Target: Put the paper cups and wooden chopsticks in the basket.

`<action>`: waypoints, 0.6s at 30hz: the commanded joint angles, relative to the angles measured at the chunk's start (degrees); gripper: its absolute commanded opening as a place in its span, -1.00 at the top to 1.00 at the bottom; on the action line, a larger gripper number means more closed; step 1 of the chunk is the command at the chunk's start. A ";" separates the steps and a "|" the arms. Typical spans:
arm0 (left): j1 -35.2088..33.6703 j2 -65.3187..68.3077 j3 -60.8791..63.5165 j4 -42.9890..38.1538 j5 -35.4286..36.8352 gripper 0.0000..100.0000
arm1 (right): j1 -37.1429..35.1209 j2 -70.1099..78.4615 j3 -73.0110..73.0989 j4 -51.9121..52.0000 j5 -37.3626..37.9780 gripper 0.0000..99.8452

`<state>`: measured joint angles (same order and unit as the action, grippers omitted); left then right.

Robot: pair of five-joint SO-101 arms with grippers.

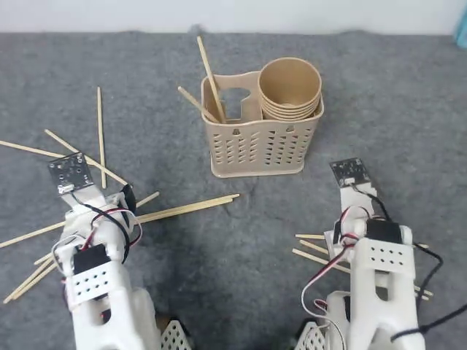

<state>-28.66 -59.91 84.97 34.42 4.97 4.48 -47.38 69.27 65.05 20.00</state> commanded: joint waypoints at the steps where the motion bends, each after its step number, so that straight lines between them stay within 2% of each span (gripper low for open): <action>1: 0.26 -1.14 -0.22 -1.32 -0.62 0.54 | 0.48 -0.66 0.88 -2.24 -4.48 0.95; 5: 0.18 -1.14 -0.22 -1.23 -0.35 0.54 | 3.30 -1.19 0.79 -4.44 -12.13 0.98; 9: -0.88 -1.23 -0.57 -1.14 -0.26 0.61 | 9.54 -1.19 1.41 -8.04 -14.24 0.98; 14: -2.11 -0.97 -3.38 1.41 -0.53 0.80 | 6.81 -1.19 4.04 -8.48 -14.15 0.98; 18: -2.02 -0.70 -11.21 7.56 -0.53 0.81 | 5.76 -1.19 4.48 -8.57 -14.15 0.98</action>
<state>-30.51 -59.91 80.84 38.11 4.97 10.99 -47.38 74.20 57.32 6.55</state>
